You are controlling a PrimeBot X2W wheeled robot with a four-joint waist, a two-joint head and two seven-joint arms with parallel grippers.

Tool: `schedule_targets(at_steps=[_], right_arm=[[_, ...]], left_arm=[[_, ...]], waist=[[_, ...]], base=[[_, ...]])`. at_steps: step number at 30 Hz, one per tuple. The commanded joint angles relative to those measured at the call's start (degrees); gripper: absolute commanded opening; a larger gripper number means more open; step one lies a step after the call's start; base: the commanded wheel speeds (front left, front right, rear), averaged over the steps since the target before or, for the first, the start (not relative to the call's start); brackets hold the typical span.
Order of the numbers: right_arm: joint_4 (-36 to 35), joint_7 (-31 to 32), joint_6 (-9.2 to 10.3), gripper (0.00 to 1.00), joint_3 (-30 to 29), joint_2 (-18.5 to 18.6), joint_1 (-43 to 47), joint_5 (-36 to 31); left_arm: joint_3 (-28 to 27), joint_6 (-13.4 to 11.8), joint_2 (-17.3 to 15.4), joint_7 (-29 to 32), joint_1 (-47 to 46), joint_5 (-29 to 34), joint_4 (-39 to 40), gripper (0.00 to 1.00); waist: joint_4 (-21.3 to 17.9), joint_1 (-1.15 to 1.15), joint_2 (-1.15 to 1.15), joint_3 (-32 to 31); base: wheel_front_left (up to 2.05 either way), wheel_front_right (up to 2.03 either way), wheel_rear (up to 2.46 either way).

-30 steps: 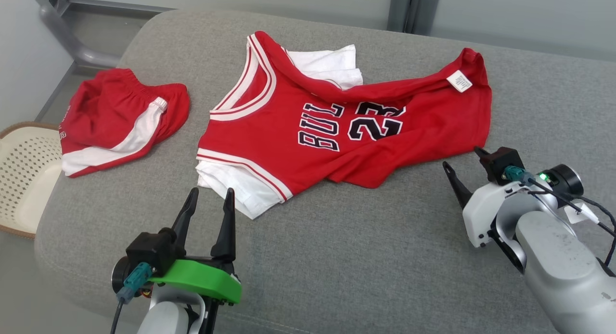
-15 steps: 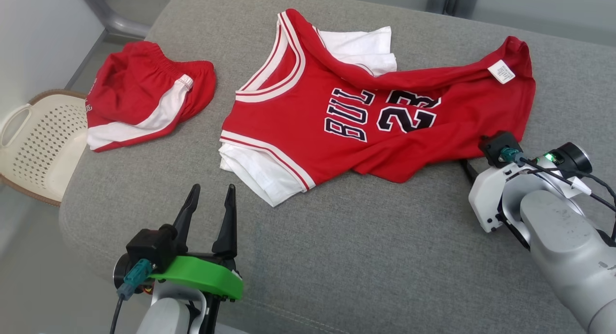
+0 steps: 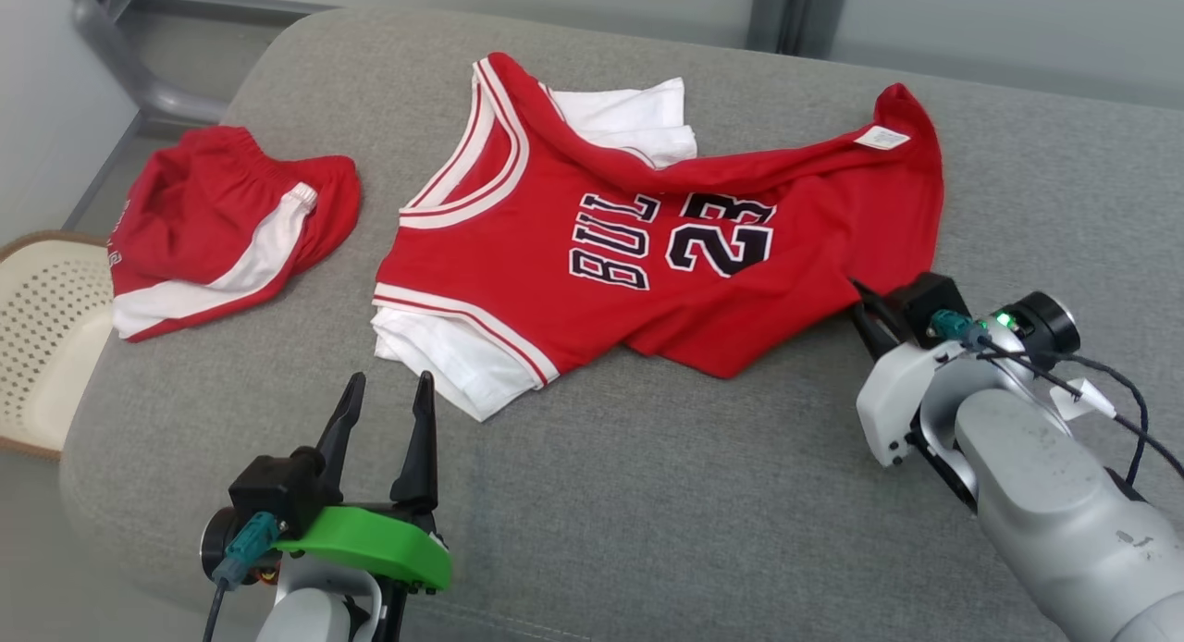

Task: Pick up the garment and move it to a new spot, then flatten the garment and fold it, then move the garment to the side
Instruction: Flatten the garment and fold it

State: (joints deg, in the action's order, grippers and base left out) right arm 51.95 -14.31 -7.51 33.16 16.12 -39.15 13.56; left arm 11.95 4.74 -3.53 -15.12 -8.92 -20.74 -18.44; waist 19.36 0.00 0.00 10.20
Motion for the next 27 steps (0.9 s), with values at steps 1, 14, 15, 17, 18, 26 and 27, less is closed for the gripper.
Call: schedule_targets(at_steps=[1, 14, 15, 17, 18, 26, 27], right_arm=[[-1.09, -0.2, 0.04, 0.0, 0.72, 1.18, 1.5, 0.33], [-22.78, 11.71, 0.04, 0.0, 1.83, 15.95, 10.4, 7.66], [-24.75, 12.82, 0.04, 0.0, 0.91, 17.0, 10.91, 7.65], [-29.06, 14.94, 0.04, 0.0, -1.31, 18.3, 11.98, 7.9], [-30.67, 15.87, 0.04, 0.0, -2.2, 18.64, 12.46, 7.87], [-32.95, 20.97, 0.04, 0.0, 0.27, 13.83, 9.33, 8.97], [-31.88, 20.42, 0.04, 0.0, 1.15, 12.92, 8.38, 9.24]], left_arm=[[-0.14, -0.19, -0.71, -0.04, 0.98, 0.29, -0.09, 1.0], [0.32, -1.0, -1.89, 1.03, 3.06, -0.17, 1.18, 1.0], [0.31, -1.05, -1.97, 1.06, 3.19, -0.23, 1.3, 1.0], [0.36, -1.2, -2.0, 1.13, 3.49, -0.33, 1.52, 1.0], [0.53, -1.15, -1.92, 1.21, 3.49, -0.4, 1.59, 1.0], [1.77, -0.75, -1.11, 0.92, 1.2, -1.26, 0.92, 1.0], [1.87, -0.68, -1.02, 0.84, 0.88, -1.35, 0.79, 1.0]], waist=[[-3.03, 0.0, 0.0, -2.61], [-5.48, 0.0, 0.0, -5.81], [-5.28, 0.0, 0.0, -5.82], [-4.76, 0.0, 0.0, -5.77], [-4.37, 0.0, 0.0, -5.67], [-0.43, 0.0, 0.0, -3.26], [-0.06, 0.0, 0.0, -2.97]], base=[[0.0, 0.0, 0.0], [0.0, 0.0, 0.0], [0.0, 0.0, 0.0], [0.0, 0.0, 0.0], [0.0, 0.0, 0.0], [0.0, 0.0, 0.0], [0.0, 0.0, 0.0]])
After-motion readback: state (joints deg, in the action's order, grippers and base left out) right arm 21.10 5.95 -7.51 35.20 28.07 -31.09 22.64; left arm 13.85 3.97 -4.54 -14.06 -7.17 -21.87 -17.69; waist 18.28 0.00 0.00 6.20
